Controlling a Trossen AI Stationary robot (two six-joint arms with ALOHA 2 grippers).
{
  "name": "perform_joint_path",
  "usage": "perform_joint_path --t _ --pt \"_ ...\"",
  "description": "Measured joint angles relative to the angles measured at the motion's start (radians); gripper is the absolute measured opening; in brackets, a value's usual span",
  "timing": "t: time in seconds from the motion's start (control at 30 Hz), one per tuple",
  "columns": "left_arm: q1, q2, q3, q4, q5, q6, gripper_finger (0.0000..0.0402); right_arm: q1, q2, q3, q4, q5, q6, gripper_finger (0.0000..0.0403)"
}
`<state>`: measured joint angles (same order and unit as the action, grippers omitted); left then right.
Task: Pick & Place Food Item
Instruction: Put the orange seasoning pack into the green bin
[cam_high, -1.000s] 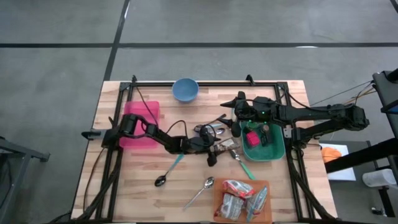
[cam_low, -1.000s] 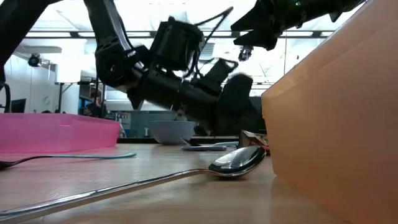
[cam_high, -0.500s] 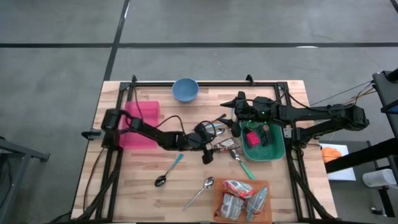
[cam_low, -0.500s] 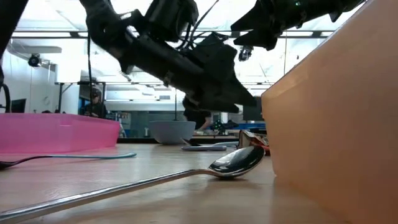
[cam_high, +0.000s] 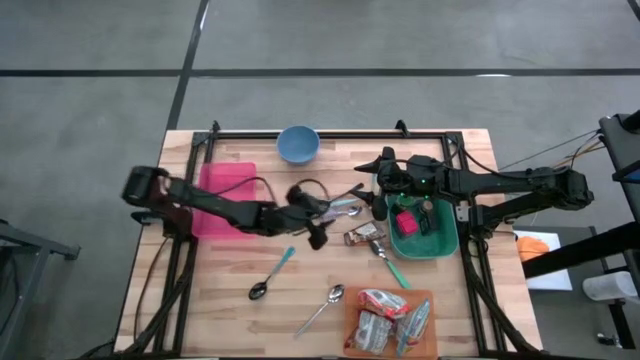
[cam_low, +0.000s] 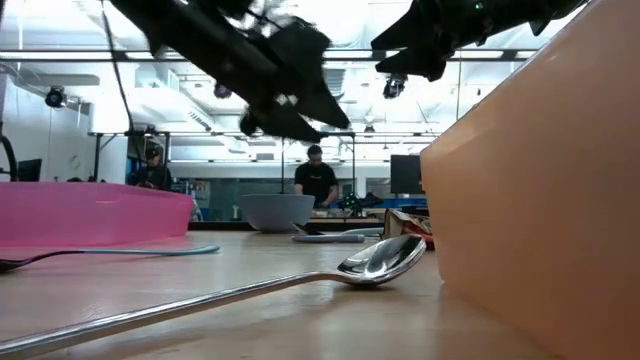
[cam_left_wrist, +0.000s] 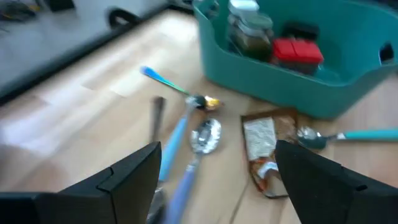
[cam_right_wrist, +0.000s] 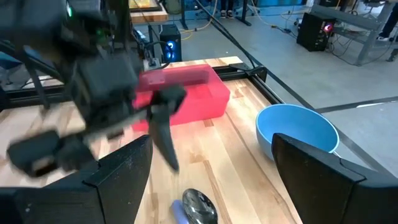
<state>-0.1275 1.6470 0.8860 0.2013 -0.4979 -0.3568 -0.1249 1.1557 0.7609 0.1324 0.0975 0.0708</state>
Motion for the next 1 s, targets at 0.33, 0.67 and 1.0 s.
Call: perform_joint_path --t 0.33,0.67,1.0 --pt "-0.023 -0.426 -0.370 0.131 -0.124 0.008 0.0286 0.000 0.000 0.000 0.001 0.000 0.000 0.0327" --pt "-0.022 -0.794 -0.694 0.305 -0.168 0.046 0.0285 0.000 0.000 0.000 0.000 0.000 0.000 0.0327" --pt "-0.021 -1.074 -0.879 0.357 -0.170 0.099 0.0285 0.000 0.000 0.000 0.000 0.000 0.000 0.0327"
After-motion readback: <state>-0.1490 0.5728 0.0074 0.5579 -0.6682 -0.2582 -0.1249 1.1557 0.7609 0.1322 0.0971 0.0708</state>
